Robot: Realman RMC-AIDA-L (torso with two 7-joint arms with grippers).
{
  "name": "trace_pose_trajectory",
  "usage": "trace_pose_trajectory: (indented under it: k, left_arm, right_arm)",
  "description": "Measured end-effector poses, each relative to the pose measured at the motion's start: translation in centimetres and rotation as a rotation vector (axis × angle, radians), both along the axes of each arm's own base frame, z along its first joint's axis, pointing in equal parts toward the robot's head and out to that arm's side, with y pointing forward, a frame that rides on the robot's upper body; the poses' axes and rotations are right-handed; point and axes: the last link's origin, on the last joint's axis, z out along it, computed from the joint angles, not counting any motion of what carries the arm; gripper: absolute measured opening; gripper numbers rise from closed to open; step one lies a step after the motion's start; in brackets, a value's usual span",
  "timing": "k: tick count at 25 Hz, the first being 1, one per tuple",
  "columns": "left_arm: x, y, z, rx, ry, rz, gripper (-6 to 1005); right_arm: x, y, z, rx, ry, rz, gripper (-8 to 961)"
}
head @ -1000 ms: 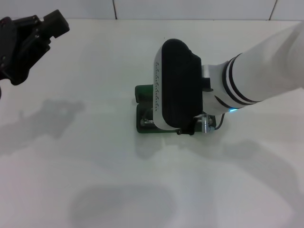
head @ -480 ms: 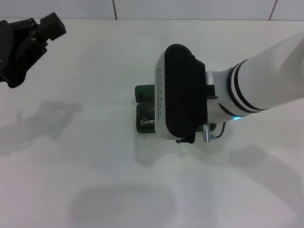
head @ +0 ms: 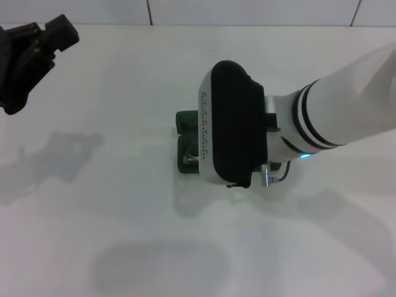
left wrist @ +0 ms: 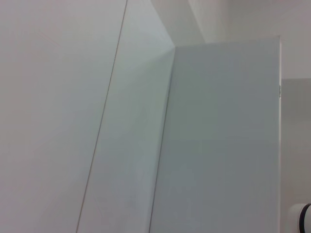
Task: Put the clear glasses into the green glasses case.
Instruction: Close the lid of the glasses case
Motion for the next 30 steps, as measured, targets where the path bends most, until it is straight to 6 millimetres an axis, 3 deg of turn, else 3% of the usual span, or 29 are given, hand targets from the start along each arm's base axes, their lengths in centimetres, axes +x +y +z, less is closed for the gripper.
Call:
trace_pose_trajectory:
  k: [6,14,21,26,30]
  left_arm:
    - [0.1,0.0,0.1,0.007,0.002,-0.005,45]
    - [-0.3,-0.1,0.5,0.014,0.015,0.006,45]
    - [1.2,1.4,0.1,-0.011,0.037,-0.033,45]
    - [2.0,2.3,-0.6,-0.035,0.055,-0.037,45]
    - [3.0,3.4,-1.2,-0.048,0.064,-0.051,45]
  right_arm:
    - [0.9,0.2,1.6,0.05,0.062,-0.061,175]
    - [2.1,0.1,7.7,0.181,0.303,-0.174,174]
    - [6.0,-0.4,12.2,0.177,0.446,-0.25,173]
    - [8.9,-1.3,17.0,0.073,0.751,-0.276,173]
    - [12.6,-2.2,21.1,0.09,0.937,-0.303,172]
